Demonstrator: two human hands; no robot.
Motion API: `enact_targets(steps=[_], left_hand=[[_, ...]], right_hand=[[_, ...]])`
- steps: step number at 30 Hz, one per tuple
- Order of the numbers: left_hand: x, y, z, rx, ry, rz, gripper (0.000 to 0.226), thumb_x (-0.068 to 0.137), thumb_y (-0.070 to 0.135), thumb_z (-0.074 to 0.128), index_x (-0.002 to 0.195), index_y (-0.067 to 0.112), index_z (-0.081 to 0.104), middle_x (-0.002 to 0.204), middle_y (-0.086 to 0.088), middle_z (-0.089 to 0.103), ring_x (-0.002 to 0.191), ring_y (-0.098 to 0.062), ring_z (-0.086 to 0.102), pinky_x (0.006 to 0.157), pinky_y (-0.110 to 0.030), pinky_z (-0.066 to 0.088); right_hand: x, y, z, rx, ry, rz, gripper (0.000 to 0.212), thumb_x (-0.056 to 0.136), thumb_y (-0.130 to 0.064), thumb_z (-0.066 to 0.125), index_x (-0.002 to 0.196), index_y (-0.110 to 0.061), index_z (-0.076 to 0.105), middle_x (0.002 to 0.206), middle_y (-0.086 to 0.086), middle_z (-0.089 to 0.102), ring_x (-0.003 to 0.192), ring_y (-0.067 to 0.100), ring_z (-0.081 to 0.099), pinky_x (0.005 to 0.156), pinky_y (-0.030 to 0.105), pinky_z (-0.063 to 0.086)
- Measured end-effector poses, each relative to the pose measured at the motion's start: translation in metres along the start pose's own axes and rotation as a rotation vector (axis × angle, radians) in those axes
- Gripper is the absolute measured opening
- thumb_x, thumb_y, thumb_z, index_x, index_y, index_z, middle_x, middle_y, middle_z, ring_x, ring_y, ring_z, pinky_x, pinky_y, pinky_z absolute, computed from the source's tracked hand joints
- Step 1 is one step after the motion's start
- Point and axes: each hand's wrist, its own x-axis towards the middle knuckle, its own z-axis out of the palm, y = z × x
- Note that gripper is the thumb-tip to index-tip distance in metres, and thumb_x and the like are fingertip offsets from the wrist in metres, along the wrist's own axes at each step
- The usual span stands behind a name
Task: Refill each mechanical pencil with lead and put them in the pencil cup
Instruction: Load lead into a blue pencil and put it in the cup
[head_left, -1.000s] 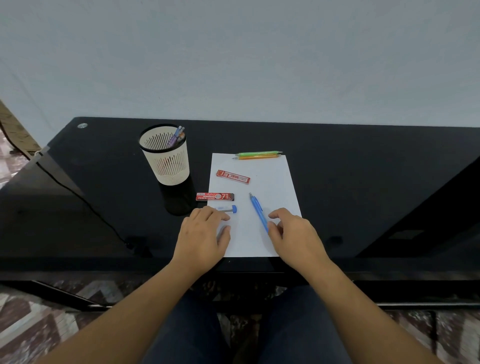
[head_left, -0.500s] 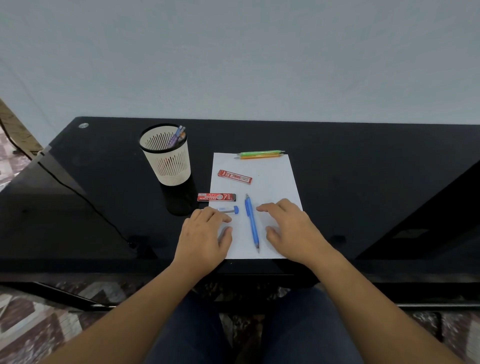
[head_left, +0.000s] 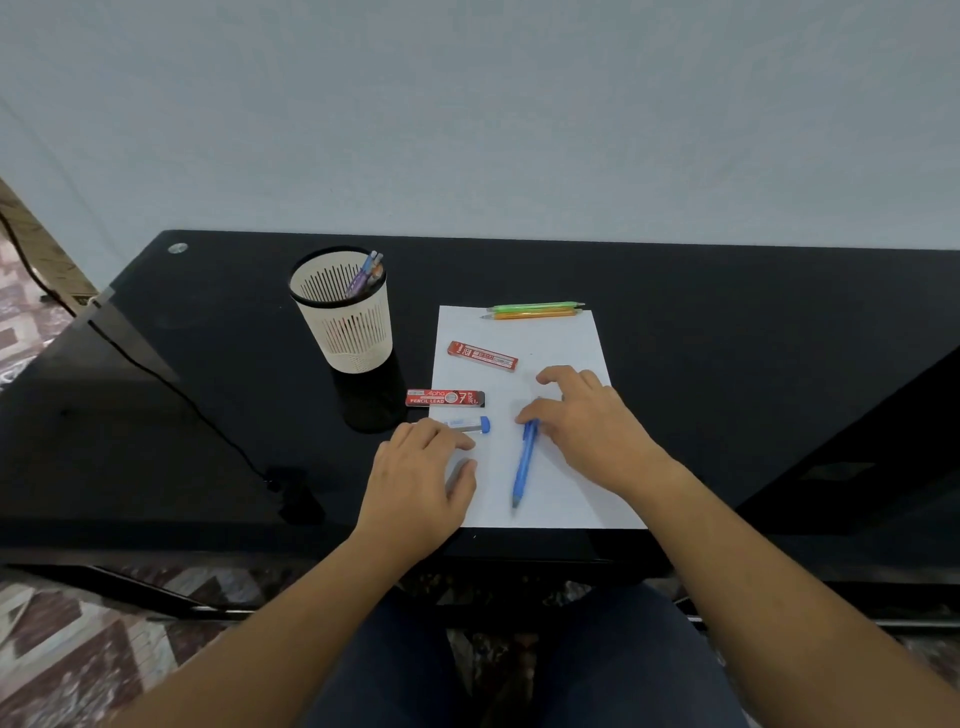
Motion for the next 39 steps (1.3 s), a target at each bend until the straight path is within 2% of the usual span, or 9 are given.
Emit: enact_targets(steps=[5,9,14,19,26,30,34,36,39], left_hand=[[0.008,0.0,-0.005,-0.041,-0.016,0.011,0.022,0.092,0.033,0.056,0.109,0.023,0.065,0.105,0.01,0.06,0.095,-0.009,0.05,0.081,-0.031,0.048],[0.02,0.004,-0.011,-0.112,-0.057,0.022,0.03,0.092,0.046,0.049,0.107,0.026,0.067,0.104,0.012,0.063,0.099,-0.008,0.052,0.087,-0.035,0.048],[0.024,0.013,-0.013,-0.001,-0.14,0.115,0.028,0.091,0.043,0.059,0.113,0.027,0.067,0.112,0.011,0.062,0.106,-0.009,0.051,0.091,-0.036,0.045],[0.023,0.016,-0.01,0.07,-0.17,0.129,0.027,0.094,0.04,0.055,0.117,0.03,0.067,0.114,0.01,0.062,0.102,-0.011,0.05,0.086,-0.032,0.042],[0.011,0.004,-0.004,0.033,0.041,0.095,0.011,0.089,0.027,0.066,0.098,0.024,0.072,0.096,0.009,0.065,0.089,-0.015,0.056,0.073,-0.029,0.033],[0.005,0.001,0.001,0.017,0.183,0.119,0.024,0.09,0.037,0.053,0.094,0.023,0.072,0.093,0.01,0.066,0.087,-0.013,0.056,0.074,-0.028,0.034],[0.004,0.001,0.001,0.052,0.224,0.118,0.014,0.088,0.03,0.064,0.095,0.021,0.072,0.091,0.009,0.069,0.089,-0.014,0.058,0.076,-0.027,0.032],[0.003,0.002,0.001,0.036,0.222,0.091,0.011,0.085,0.024,0.072,0.096,0.021,0.072,0.09,0.009,0.069,0.089,-0.015,0.058,0.077,-0.027,0.031],[0.004,0.002,0.0,-0.009,0.207,0.038,0.012,0.084,0.022,0.073,0.095,0.022,0.071,0.091,0.01,0.068,0.091,-0.014,0.056,0.079,-0.027,0.031]], right_hand=[[-0.015,0.014,-0.002,0.049,-0.037,0.061,0.024,0.096,-0.033,0.05,0.118,-0.037,0.058,0.13,-0.008,0.045,0.115,0.014,0.039,0.094,0.03,0.037],[-0.026,0.009,-0.003,0.124,-0.047,0.094,0.024,0.097,-0.037,0.047,0.117,-0.033,0.059,0.12,-0.011,0.052,0.109,0.01,0.043,0.094,0.029,0.037],[-0.034,-0.009,0.003,0.153,-0.013,0.068,0.028,0.097,-0.038,0.045,0.119,-0.03,0.06,0.114,-0.009,0.054,0.104,0.01,0.046,0.091,0.027,0.037],[-0.042,-0.009,0.004,0.188,-0.002,0.105,0.029,0.096,-0.038,0.047,0.123,-0.031,0.057,0.114,-0.01,0.055,0.105,0.01,0.046,0.091,0.026,0.037],[-0.051,-0.004,0.004,0.278,0.037,0.16,0.023,0.096,-0.035,0.05,0.112,-0.026,0.065,0.104,-0.009,0.059,0.096,0.009,0.049,0.09,0.031,0.044],[-0.049,-0.011,0.005,0.36,0.09,0.153,0.025,0.097,-0.029,0.05,0.115,-0.021,0.065,0.103,-0.004,0.064,0.094,0.013,0.053,0.088,0.028,0.045],[-0.049,-0.017,0.005,0.415,0.133,0.144,0.027,0.097,-0.024,0.05,0.118,-0.017,0.065,0.105,-0.001,0.065,0.096,0.015,0.057,0.088,0.023,0.044],[-0.049,-0.017,0.005,0.412,0.139,0.137,0.026,0.097,-0.023,0.05,0.117,-0.017,0.066,0.105,0.0,0.065,0.094,0.014,0.058,0.088,0.024,0.046],[-0.05,-0.014,0.003,0.415,0.16,0.155,0.025,0.096,-0.022,0.052,0.115,-0.016,0.067,0.104,0.001,0.067,0.094,0.015,0.06,0.088,0.025,0.048]])
